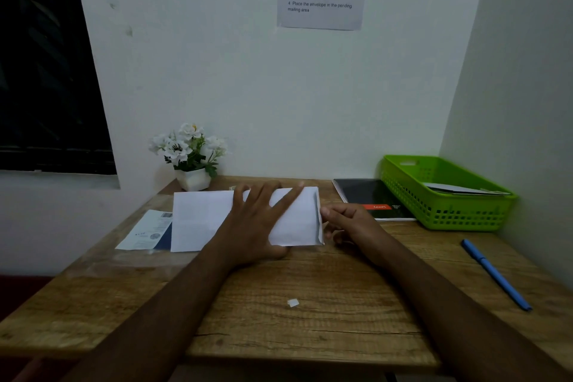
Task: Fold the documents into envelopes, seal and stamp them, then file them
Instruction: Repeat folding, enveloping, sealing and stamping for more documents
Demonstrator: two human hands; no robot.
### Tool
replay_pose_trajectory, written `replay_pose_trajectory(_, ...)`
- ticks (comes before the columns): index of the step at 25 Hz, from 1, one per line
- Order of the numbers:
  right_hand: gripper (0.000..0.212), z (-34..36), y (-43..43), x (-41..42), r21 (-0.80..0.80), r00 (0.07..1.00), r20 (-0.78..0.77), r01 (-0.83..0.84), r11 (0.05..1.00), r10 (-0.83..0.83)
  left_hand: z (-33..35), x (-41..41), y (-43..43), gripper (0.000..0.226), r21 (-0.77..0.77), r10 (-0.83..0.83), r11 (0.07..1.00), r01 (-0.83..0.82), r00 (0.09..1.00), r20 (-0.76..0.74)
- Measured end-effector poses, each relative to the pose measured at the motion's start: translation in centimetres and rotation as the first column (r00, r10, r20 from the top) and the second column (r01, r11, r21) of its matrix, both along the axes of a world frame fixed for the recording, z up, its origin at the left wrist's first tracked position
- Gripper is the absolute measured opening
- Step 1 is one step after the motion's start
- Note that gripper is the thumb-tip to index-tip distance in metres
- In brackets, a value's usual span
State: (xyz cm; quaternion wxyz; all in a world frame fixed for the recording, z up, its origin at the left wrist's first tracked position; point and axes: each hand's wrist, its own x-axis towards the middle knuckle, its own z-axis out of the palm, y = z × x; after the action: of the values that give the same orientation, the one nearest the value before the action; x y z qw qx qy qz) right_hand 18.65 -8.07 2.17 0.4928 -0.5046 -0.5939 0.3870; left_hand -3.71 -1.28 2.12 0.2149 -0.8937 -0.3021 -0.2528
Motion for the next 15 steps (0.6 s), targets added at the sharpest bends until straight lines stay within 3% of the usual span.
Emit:
replay_pose_trajectory(9, 0.016, -0.22, 0.07, 0.01, 0.068, 0.998, 0.04, 0.055, 0.996, -0.058, -0.44, 0.31, -0.15, 0.102, 0.018, -0.017, 1.0, 0.018, 0.999, -0.033)
replay_pose_trajectory(15, 0.023, -0.58, 0.43, -0.05, 0.066, 0.998, 0.041, 0.041, 0.997, -0.044, -0.55, 0.74, -0.53, 0.101, 0.041, -0.032, 0.999, 0.035, 0.998, -0.06)
